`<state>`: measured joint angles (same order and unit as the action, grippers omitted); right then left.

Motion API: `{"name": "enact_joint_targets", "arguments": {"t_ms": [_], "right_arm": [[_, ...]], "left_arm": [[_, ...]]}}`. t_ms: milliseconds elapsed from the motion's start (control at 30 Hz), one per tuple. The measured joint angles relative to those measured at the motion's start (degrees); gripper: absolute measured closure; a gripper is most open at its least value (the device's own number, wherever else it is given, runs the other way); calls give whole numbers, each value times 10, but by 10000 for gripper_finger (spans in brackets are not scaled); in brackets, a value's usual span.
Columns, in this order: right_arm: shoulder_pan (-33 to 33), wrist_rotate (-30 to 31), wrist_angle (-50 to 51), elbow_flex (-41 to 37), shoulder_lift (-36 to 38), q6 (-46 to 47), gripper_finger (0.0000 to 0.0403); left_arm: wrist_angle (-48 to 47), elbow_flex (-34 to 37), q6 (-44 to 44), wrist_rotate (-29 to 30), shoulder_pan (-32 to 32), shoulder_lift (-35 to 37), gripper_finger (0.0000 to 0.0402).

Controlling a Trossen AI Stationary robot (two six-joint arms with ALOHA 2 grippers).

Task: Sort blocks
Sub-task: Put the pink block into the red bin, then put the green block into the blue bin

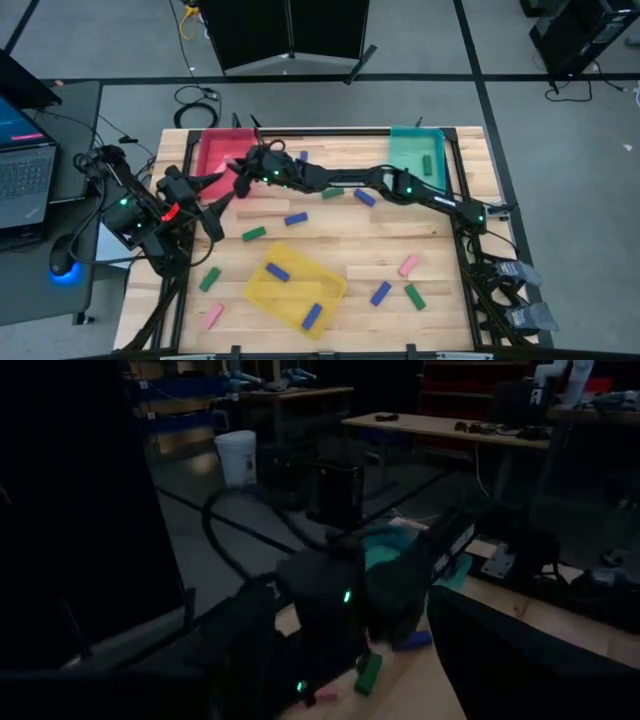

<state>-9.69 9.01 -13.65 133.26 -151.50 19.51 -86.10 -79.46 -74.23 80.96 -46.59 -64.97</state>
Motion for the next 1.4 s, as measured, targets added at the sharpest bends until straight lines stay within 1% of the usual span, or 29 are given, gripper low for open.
{"name": "enact_joint_targets", "arguments": {"t_ms": [67,233,267,300,333,400,500,567,633,733,800,867,933,1033,1133,1233,1333,1400], "right_arm": [[-4,18,-3,-1,-11,13,332],[-10,25,-9,-2,-24,37,332],[-10,34,-9,-2,-24,43,331],[-10,41,-11,-2,-24,48,320],[-10,48,-15,-1,-24,48,301],[-9,49,-25,-1,-24,46,250],[-10,32,-50,-1,-24,45,179],[-10,17,-62,-1,-23,46,147],[-11,-3,-62,-1,-23,46,127],[-12,-57,-60,-2,-20,48,115],[-13,-94,-67,-2,-11,38,114],[-11,-117,-65,-2,6,17,117],[-7,-118,-63,-3,24,-2,123],[-1,-97,-65,-23,49,-8,135],[2,-78,-74,-75,80,-27,149],[2,-71,-103,-167,134,-45,163],[4,-38,-177,-314,211,-58,174],[6,-12,-256,-436,268,-63,179]], "left_arm": [[1,0,0,1,0,0,134],[3,0,0,2,0,0,134],[3,0,0,2,0,0,134],[4,0,0,2,0,0,134],[5,0,0,2,0,0,134],[5,0,0,2,0,0,134],[6,0,0,2,0,0,134],[6,0,0,2,0,0,134],[6,0,0,2,0,0,134],[6,0,0,-3,0,0,134],[8,0,-1,-15,0,0,134],[10,0,-2,-30,0,0,134],[11,0,-2,-46,0,-1,134],[17,0,-2,-63,0,-2,134],[22,0,-2,-73,0,-6,134],[23,0,-2,-92,1,-12,134],[25,0,-2,-112,1,-25,134],[24,0,-4,-134,5,-36,134]]}}
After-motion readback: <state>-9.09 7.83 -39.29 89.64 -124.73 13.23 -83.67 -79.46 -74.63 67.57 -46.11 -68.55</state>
